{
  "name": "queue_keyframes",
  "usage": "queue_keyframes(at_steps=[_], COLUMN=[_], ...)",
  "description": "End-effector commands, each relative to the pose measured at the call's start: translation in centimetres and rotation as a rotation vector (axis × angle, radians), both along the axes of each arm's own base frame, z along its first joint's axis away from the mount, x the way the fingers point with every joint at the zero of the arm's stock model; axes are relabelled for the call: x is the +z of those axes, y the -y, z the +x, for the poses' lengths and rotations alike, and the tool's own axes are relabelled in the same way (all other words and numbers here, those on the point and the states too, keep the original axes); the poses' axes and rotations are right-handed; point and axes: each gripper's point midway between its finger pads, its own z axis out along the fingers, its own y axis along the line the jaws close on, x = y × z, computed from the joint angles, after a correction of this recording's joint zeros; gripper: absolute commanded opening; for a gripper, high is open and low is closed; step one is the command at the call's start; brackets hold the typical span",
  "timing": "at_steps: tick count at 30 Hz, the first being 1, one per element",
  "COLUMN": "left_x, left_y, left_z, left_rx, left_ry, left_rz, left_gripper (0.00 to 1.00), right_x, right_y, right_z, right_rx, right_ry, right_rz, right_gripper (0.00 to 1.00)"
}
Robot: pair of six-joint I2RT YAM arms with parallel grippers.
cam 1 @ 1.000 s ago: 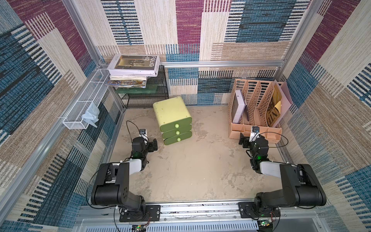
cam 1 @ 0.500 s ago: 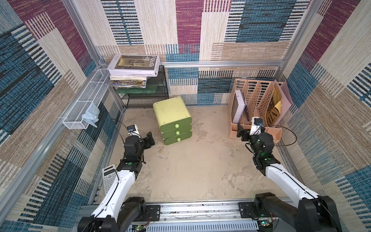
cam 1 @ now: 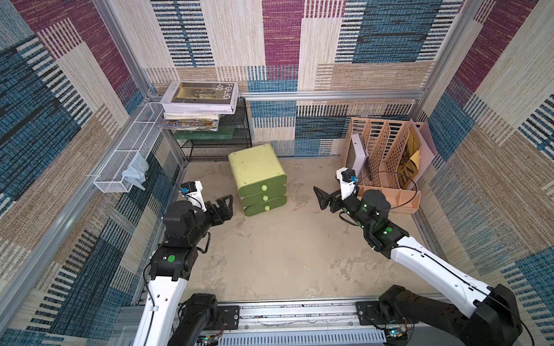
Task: Take the sponge out of the drawer
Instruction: Open the drawer in the storage box.
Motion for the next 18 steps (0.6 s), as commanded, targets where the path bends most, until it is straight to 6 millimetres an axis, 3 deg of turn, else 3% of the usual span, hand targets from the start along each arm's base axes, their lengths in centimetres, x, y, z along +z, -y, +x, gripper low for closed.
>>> queue_keyframes(at_steps=[1, 5, 9, 18], left_x=[-2.5, -4.1, -4.3, -4.1], left_y=[1.8, 1.8, 1.5, -0.1], left_z=[-1.6, -1.6, -2.0, -2.9], left_rx=[-0.152, -0.159, -0.147, -0.065], left_ry=[-0.069, -0.094, -0.093, -0.034], left_rz=[0.066, 0.081, 0.099, 0.145], left_gripper=[0.93, 0.92, 0.91, 0.90], right_x=[0.1, 0.1, -0.4, -3.7], right_y=[-2.0, -5.3, -8.7, -14.4], right_z=[-0.1, 0.1, 0.6, 3.2], right_rx=[0.023, 0.067, 0.089, 0.083], right_ry=[-0.021, -0.056, -0.074, -0.154], right_rz=[-0.001, -0.025, -0.039, -0.086], right_gripper=[0.98, 0.98, 0.94, 0.88])
